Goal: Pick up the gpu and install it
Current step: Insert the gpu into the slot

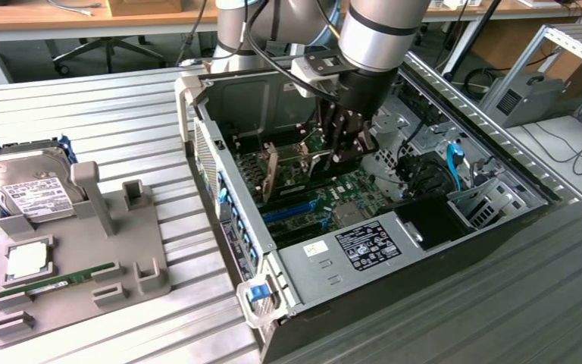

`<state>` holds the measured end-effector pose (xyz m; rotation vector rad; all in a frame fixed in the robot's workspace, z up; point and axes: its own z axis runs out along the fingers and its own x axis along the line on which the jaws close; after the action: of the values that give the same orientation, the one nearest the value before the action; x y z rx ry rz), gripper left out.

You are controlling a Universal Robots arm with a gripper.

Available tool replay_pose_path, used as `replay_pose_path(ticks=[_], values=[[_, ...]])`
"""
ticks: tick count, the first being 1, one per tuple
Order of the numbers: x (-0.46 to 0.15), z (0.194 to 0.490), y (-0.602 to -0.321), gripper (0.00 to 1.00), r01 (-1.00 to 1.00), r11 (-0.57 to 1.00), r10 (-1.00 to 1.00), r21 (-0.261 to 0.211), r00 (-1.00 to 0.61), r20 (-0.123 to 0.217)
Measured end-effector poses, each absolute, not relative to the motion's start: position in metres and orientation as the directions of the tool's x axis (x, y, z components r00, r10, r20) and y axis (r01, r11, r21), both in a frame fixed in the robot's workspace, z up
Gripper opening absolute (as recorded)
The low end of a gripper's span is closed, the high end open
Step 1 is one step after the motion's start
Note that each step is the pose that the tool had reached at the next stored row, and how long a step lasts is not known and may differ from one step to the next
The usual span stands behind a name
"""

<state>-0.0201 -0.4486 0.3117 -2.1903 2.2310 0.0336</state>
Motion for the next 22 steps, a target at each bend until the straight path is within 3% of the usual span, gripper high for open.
replay_pose_path(ticks=[22], values=[[-0.0205, 0.3073, -0.4492, 0.27, -1.000, 0.018, -1.000, 0.005, -0.018, -0.026]])
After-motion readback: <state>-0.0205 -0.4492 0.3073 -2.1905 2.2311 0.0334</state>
